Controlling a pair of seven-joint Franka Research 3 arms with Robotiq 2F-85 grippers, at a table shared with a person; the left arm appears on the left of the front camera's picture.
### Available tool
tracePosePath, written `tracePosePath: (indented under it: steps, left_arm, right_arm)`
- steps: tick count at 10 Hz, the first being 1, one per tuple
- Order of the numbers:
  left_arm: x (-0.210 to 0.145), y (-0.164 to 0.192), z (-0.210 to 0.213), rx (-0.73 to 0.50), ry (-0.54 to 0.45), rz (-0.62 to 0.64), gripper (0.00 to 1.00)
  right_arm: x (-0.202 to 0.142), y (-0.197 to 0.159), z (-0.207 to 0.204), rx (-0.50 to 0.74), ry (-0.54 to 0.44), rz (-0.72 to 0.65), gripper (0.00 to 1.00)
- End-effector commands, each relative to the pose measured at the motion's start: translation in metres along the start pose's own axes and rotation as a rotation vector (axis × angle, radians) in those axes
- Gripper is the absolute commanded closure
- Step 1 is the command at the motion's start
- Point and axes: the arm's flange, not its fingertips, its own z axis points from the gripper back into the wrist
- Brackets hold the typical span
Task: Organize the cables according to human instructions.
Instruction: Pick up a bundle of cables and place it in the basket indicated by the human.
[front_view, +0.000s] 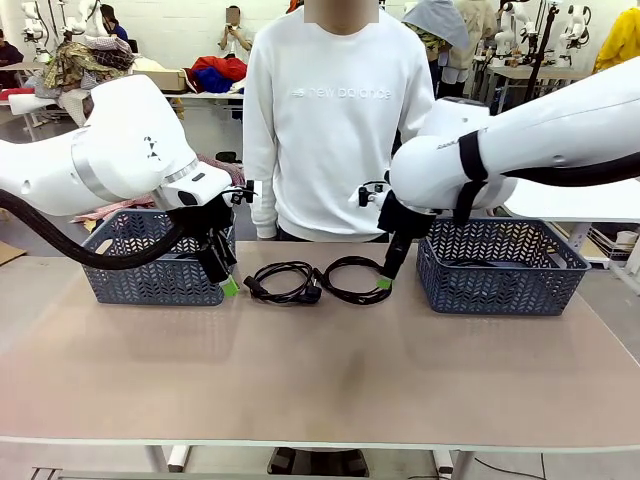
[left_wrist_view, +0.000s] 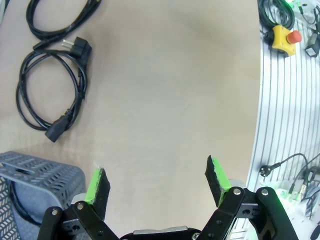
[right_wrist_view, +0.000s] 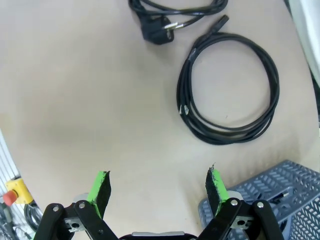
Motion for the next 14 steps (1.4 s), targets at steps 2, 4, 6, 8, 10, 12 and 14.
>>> tracePosePath:
  steps: [2,4,6,8,10,12,14]
  left_arm:
    - [-0.002,-0.001,0.002,0.008,0.001,0.003,0.00]
    - [-0.002,-0.001,0.002,0.008,0.001,0.003,0.00]
    - [-0.002,-0.001,0.002,0.008,0.001,0.003,0.00]
    - [-0.002,-0.001,0.002,0.008,0.001,0.003,0.00]
    - [-0.002,-0.001,0.002,0.008,0.001,0.003,0.00]
    - [-0.002,-0.001,0.002,0.008,0.001,0.003,0.00]
    - [-0.002,-0.001,0.002,0.008,0.001,0.003,0.00]
  right_arm:
    - [0.026,-0.010,-0.008,-0.014,0.041,-0.032,0.00]
    - [0.025,-0.011,-0.009,-0.008,0.046,-0.032,0.00]
    - [0.021,-0.009,-0.012,0.000,0.017,-0.013,0.00]
    - [0.021,-0.009,-0.012,0.000,0.017,-0.013,0.00]
    - [0.021,-0.009,-0.012,0.000,0.017,-0.013,0.00]
    - [0.021,-0.009,-0.012,0.000,0.017,-0.013,0.00]
    - [0.032,-0.011,-0.024,0.000,0.018,-0.041,0.00]
